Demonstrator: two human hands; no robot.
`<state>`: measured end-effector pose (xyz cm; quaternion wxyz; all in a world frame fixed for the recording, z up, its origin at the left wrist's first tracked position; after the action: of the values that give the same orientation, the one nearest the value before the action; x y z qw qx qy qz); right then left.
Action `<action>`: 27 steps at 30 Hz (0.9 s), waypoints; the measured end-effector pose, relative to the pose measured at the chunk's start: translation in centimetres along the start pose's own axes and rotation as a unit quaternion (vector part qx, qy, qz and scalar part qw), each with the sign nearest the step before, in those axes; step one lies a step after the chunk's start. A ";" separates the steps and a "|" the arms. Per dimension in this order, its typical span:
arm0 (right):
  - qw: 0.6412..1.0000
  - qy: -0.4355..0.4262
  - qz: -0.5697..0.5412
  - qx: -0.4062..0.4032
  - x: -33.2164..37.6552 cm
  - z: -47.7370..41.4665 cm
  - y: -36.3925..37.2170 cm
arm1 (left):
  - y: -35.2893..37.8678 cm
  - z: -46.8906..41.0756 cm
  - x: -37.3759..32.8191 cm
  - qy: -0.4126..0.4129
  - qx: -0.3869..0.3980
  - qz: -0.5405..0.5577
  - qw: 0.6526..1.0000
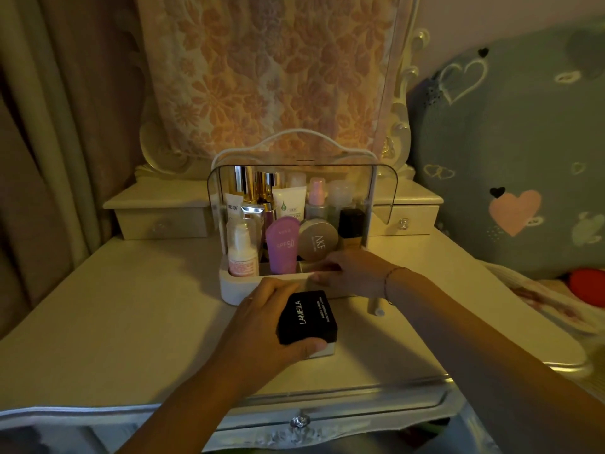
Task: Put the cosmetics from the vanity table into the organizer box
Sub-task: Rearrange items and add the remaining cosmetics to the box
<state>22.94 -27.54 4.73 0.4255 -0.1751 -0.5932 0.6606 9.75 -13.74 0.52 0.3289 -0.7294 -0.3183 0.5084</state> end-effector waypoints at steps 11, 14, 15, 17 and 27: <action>1.000 0.008 0.012 0.004 -0.7 -1.1 -0.2 | -0.5 0.9 -0.9 0.028 0.045 0.166 0.985; 0.999 -0.010 -0.010 -0.029 -0.9 -1.2 -0.3 | -0.6 0.9 -1.2 0.041 0.054 0.162 0.984; 0.999 -0.019 -0.024 -0.040 -0.9 -1.1 -0.3 | -0.6 0.9 -1.2 0.041 0.053 0.162 0.985; 0.995 -0.043 -0.048 -0.070 -0.9 -0.9 -0.3 | -0.5 0.9 -1.1 0.038 0.042 0.173 0.983; 0.918 -0.098 -0.212 -0.321 -2.5 4.8 1.1 | -1.2 0.9 -1.9 0.023 0.081 0.252 0.964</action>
<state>20.50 -32.46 4.11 0.4160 -0.1066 -0.8357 0.3423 8.26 -14.39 2.26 0.2550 -0.7684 -0.0747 0.5822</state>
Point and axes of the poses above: each hand's wrist, its own z-axis away from the middle knuckle, its own y-axis out of the palm, x = y × z, the point moved 3 cm from there along -z, towards the middle knuckle, and after that the axes turned 10 degrees about x, right-handed, at the moved point
